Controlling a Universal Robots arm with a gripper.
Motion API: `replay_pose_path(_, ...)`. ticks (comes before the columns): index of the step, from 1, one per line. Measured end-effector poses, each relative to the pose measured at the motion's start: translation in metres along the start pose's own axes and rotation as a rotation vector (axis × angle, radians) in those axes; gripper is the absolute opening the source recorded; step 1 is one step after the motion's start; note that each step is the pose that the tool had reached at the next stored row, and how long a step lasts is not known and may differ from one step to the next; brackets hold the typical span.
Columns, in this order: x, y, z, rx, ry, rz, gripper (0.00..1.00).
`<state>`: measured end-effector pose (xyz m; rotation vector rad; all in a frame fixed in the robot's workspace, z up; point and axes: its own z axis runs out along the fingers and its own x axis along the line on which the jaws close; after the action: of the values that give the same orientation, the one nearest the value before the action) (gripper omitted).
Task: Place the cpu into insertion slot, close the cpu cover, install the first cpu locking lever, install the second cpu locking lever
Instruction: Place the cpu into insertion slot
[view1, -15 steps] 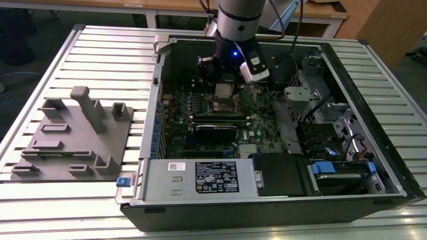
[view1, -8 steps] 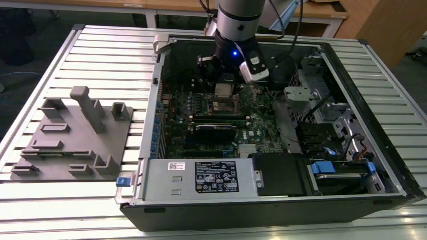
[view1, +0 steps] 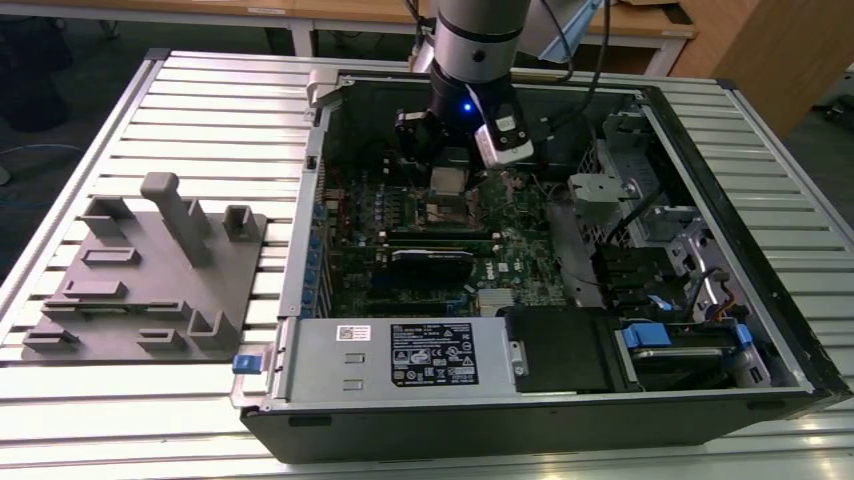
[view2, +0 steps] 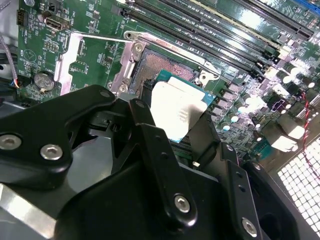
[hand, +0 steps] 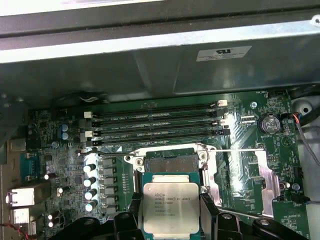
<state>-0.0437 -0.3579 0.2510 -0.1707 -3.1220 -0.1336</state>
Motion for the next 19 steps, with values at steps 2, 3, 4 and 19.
replay_pose_path(2, 0.0000, 0.0000, 0.0000, 0.0001, 0.0000, 0.000, 0.54)
replay_pose_path(3, 0.0000, 0.0000, 0.0000, 0.0001, 0.0000, 0.000, 0.54)
replay_pose_path(4, 0.0000, 0.0000, 0.0000, 0.0000, -0.0003, 0.003, 0.54)
replay_pose_path(19, 0.0004, -0.0001, 0.0002, -0.0032, -0.0159, 0.187, 0.54)
